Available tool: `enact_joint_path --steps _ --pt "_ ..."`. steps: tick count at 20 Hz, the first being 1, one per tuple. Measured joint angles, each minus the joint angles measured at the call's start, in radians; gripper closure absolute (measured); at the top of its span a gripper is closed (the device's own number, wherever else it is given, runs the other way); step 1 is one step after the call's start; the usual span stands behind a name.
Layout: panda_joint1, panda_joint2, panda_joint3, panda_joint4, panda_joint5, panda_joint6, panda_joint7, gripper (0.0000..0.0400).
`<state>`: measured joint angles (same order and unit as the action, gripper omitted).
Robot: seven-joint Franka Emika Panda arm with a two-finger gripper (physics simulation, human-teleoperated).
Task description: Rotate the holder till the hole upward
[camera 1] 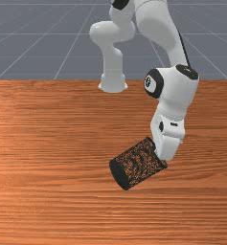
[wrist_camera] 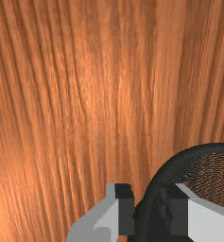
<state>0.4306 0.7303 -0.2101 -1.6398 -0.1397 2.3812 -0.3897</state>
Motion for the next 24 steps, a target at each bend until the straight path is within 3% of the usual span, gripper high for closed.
enact_joint_path --steps 1,2,3,4,8,9,10,12,13,15,16,17,18,19,21,22,23,24 --pt "-0.111 -0.008 0.13 0.018 0.207 -0.072 -0.187 0.0271" --pt "-0.096 -0.046 0.102 -0.001 0.189 -0.055 -0.171 0.0322" --pt "-0.094 -0.072 0.09 -0.009 0.198 -0.055 -0.174 0.0346" --pt "-0.15 -0.092 0.151 -0.036 0.321 -0.091 -0.291 0.032" --pt "-0.183 -0.23 0.161 -0.249 0.448 -0.055 -0.38 0.0312" --pt "-0.19 -0.262 0.162 -0.291 0.474 -0.047 -0.401 0.0366" --pt "-0.198 -0.29 0.164 -0.334 0.505 -0.044 -0.429 0.0367" --pt "-0.206 -0.337 0.163 -0.418 0.542 0.019 -0.452 0.0349" --pt "-0.221 -0.335 0.168 -0.413 0.569 -0.01 -0.478 0.0311" --pt "-0.27 -0.367 0.186 -0.464 0.638 0.027 -0.56 0.0322" --pt "-0.261 -0.403 0.177 -0.511 0.643 0.076 -0.564 0.0318" --pt "-0.235 -0.442 0.164 -0.565 0.617 0.156 -0.539 0.0224" --pt "-0.182 -0.481 0.127 -0.624 0.496 0.261 -0.426 0.0137" --pt "-0.121 -0.505 0.067 -0.662 0.282 0.296 -0.326 0.0083" --pt "-0.102 -0.531 0.052 -0.702 0.264 0.313 -0.256 0.0031" --pt "-0.112 -0.547 0.063 -0.705 0.317 0.295 -0.275 0.0019" --pt "-0.081 -0.589 0.029 -0.759 0.201 0.402 -0.178 0.0011" --pt "-0.081 -0.623 0.027 -0.76 0.176 0.382 -0.159 0.0006"
